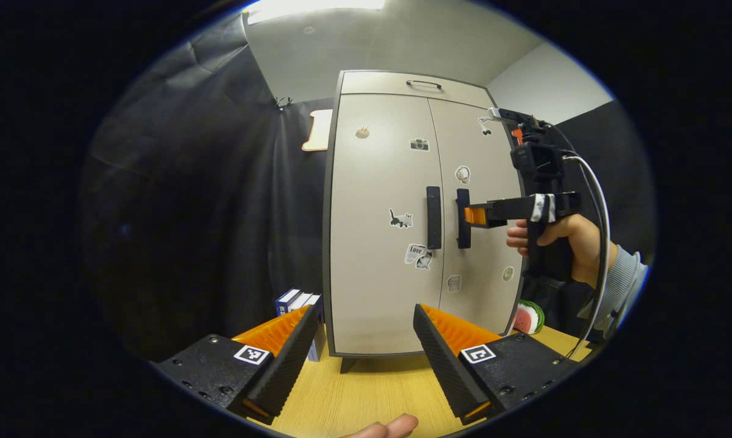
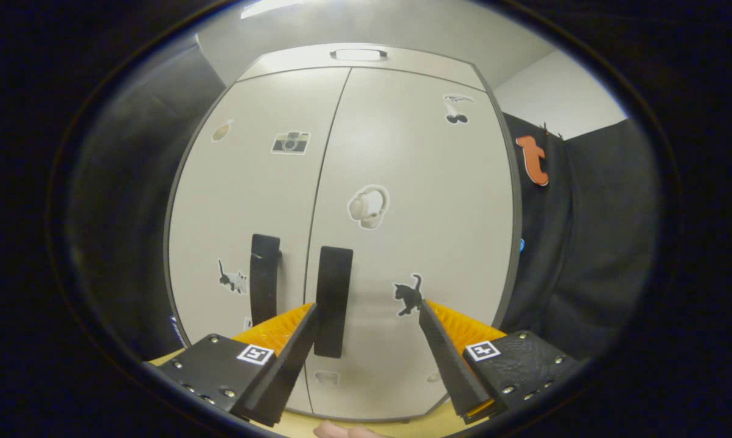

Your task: Open the right door of the double-door shoe cabinet with the right hand, and open the left door with the left hand.

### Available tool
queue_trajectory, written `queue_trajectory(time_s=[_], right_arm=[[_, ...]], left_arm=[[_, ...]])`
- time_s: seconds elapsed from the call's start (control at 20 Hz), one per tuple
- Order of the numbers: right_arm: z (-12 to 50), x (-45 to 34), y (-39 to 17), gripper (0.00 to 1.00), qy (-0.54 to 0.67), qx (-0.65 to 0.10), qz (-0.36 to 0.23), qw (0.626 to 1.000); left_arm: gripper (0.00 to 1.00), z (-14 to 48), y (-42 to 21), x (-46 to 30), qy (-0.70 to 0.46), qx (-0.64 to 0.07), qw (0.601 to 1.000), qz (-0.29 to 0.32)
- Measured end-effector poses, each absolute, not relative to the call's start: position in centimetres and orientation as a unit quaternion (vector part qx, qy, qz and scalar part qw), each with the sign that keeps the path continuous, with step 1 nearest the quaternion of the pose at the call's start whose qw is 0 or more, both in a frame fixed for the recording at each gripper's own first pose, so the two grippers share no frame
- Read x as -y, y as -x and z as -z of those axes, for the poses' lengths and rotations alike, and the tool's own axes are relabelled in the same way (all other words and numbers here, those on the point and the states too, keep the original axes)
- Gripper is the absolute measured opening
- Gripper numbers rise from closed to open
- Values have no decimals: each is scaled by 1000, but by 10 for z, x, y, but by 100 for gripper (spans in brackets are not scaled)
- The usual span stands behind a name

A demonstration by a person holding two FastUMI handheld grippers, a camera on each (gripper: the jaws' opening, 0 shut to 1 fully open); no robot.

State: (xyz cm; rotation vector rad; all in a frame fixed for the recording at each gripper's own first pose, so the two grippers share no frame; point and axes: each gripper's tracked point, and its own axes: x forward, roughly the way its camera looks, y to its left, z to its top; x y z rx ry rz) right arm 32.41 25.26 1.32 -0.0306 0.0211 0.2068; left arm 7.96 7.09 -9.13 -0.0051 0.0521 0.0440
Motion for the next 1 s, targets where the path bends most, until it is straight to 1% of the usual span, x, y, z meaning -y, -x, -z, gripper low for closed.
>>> queue_trajectory(time_s=[0.05, 0.1, 0.2, 0.25, 0.3, 0.4, 0.45, 0.5, 0.55, 0.6, 0.65, 0.75, 0.8, 0.85, 0.9, 0.95, 1.0], right_arm=[[-9, -254, -331, 99, 13, -18, -94, 995], [-9, -262, -333, 99, 5, -21, -107, 994], [-9, -272, -340, 98, 10, -17, -108, 994], [-10, -276, -341, 94, 11, -16, -111, 994], [-9, -280, -344, 90, 9, -19, -113, 993], [-2, -283, -351, 77, -6, -33, -111, 993], [1, -286, -353, 60, -22, -43, -119, 992], [7, -289, -356, 49, -33, -53, -123, 990], [8, -289, -354, 43, -38, -56, -127, 990], [6, -290, -357, 45, -42, -50, -125, 990], [6, -290, -356, 40, -34, -51, -125, 990], [8, -293, -360, 40, -10, -48, -126, 991], [7, -291, -353, 29, 0, -46, -126, 991], [9, -292, -356, 27, 3, -50, -127, 991], [10, -292, -358, 30, -2, -53, -130, 990], [10, -291, -354, 30, -17, -60, -134, 989], [10, -292, -355, 21, -21, -65, -139, 988]], left_arm=[[99, 92, -77, -76, 1, -26, 999, -25], [99, 91, -76, -84, -3, -22, 999, -30], [99, 92, -71, -92, -1, -21, 999, -35], [99, 93, -70, -94, 3, -23, 999, -33], [98, 95, -69, -95, 8, -26, 999, -31], [99, 100, -67, -98, 13, -34, 999, -29], [99, 102, -68, -100, 13, -36, 999, -29], [99, 104, -67, -100, 13, -39, 999, -26], [99, 105, -66, -101, 12, -40, 999, -25], [99, 107, -65, -101, 12, -41, 999, -26], [99, 107, -64, -101, 13, -41, 999, -24], [99, 109, -62, -99, 13, -44, 999, -22], [97, 109, -61, -98, 14, -44, 999, -22], [98, 109, -60, -96, 15, -45, 999, -21], [99, 110, -58, -95, 17, -47, 999, -21], [98, 110, -56, -93, 21, -48, 998, -21], [99, 111, -55, -92, 25, -48, 998, -21]])
